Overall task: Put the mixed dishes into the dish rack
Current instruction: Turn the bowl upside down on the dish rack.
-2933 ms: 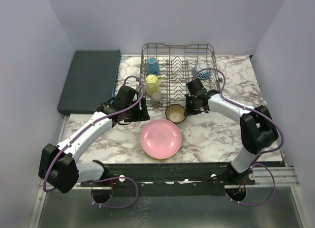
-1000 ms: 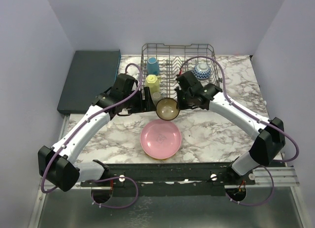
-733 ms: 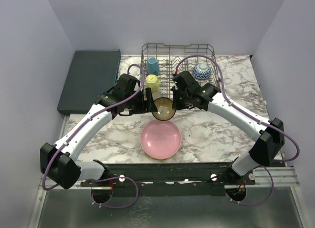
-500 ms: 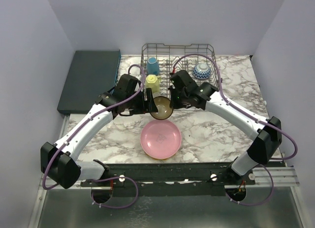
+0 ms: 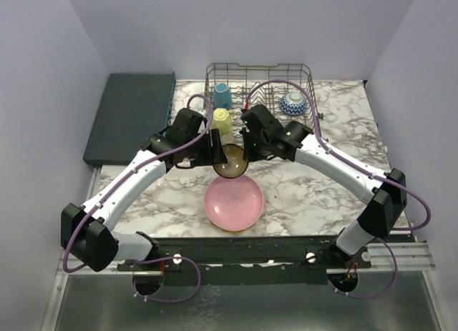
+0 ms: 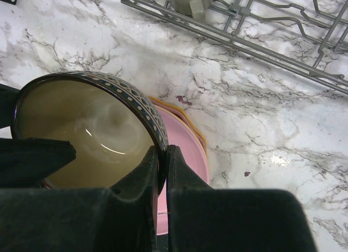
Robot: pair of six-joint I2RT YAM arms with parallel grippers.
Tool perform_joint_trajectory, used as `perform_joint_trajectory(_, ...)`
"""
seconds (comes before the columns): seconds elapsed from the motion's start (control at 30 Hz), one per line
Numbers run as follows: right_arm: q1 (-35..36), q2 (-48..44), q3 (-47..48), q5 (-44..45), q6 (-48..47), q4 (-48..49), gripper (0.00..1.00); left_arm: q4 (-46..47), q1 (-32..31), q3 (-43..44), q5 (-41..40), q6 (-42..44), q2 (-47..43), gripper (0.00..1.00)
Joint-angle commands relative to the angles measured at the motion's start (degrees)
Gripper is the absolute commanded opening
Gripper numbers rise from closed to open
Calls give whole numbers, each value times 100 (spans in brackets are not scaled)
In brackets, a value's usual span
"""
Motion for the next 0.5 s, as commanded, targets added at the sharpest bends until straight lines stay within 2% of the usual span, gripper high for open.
perform_joint_trajectory(0.0,95,36,363,131,95,63,1,-52,-53,-69,-201,-6,84,58)
perform_joint_trajectory(0.27,130,43,380,220,108,50,1,-79,-68,-97,-284,30,106,44)
perform_joint_trajectory(0.47,138,12,347,270,108,59,1,-92,-76,-104,-289,47,139,21)
